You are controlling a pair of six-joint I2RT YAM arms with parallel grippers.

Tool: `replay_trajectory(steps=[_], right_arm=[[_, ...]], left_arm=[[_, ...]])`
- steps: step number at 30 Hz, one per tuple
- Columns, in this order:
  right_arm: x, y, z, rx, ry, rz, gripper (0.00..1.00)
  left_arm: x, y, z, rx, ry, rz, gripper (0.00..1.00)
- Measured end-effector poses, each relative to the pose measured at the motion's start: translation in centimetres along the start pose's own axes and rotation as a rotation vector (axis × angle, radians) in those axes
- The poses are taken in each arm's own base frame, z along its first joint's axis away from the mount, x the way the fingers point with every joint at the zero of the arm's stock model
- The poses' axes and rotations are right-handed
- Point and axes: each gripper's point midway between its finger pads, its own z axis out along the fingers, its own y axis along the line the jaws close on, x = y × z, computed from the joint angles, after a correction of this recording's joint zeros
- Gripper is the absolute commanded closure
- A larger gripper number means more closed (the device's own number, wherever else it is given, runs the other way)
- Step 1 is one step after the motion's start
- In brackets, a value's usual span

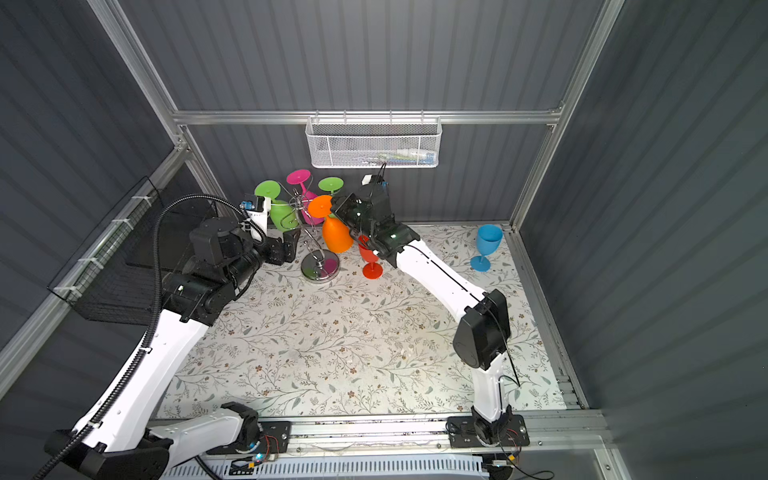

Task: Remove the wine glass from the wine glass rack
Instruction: 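Lift the orange glass off the rack hook with the right gripper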

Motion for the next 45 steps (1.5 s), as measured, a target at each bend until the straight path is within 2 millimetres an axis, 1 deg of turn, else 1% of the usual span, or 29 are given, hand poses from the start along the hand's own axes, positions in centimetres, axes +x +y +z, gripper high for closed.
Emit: replay_trajectory(steps=[4, 10, 13, 17, 20, 29, 35, 39, 45], right_arm=[[0.4, 0.2, 1.1, -0.004, 0.008, -0.001, 1.00], [0.6, -0.2, 2.7, 0.010, 0.014, -0.002, 1.00], [0.2, -0.1, 3.3, 0.011, 0.007, -0.004, 1.00], [-0.5, 0.0, 3.7, 0.007, -0.011, -0.003, 1.00], [-1.0, -0.5, 3.8, 0.015, -0.019, 0.002, 1.00], [-3.3, -1.8, 3.7, 0.031, -0.056, 0.011, 1.00], [-3.6, -3.4, 3.4, 0.060, -0.058, 0.017, 1.00], [-3.9, -3.7, 2.5, 0.070, -0.062, 0.019, 1.00], [-5.0, -2.5, 0.0, 0.044, -0.086, 0.022, 1.00]], left_arm=[[0.0, 0.0, 0.0, 0.000, 0.000, -0.001, 0.13], [0.0, 0.0, 0.0, 0.001, 0.000, -0.001, 0.13], [0.1, 0.0, 0.0, 0.001, 0.001, -0.001, 0.13], [0.0, 0.0, 0.0, 0.001, 0.001, -0.001, 0.12], [0.0, 0.0, 0.0, 0.001, 0.001, -0.001, 0.12], [0.2, 0.1, 0.3, 0.004, 0.005, -0.002, 0.12], [0.6, 0.1, 0.8, 0.004, 0.020, -0.002, 0.13], [0.6, 0.1, 0.8, 0.004, 0.020, -0.002, 0.12], [0.6, 0.0, 0.8, 0.009, 0.020, -0.002, 0.12]])
